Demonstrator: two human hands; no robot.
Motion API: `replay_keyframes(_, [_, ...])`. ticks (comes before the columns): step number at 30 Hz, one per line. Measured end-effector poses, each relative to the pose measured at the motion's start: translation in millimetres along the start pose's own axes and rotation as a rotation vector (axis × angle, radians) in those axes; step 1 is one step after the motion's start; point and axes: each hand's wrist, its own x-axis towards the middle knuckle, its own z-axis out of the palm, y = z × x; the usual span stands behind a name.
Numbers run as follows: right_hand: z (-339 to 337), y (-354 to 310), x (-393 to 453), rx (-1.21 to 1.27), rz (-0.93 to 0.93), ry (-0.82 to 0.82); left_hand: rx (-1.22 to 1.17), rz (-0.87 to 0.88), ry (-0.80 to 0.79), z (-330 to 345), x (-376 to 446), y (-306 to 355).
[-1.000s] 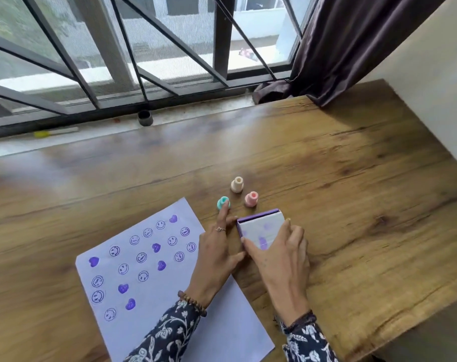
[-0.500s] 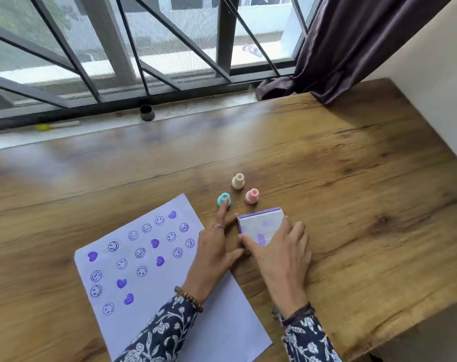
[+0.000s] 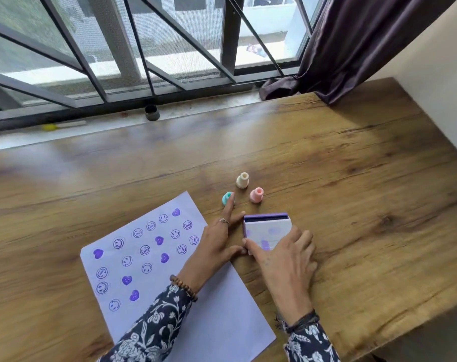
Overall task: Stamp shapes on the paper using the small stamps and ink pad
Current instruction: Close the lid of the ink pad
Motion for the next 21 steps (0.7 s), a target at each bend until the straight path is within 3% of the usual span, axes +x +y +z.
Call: replay_keyframes(21, [-2.5, -2.2, -4.2, 0.005, 0.019, 0.019, -0.027, -0.003, 0.010, -0.9, 1.9, -1.1])
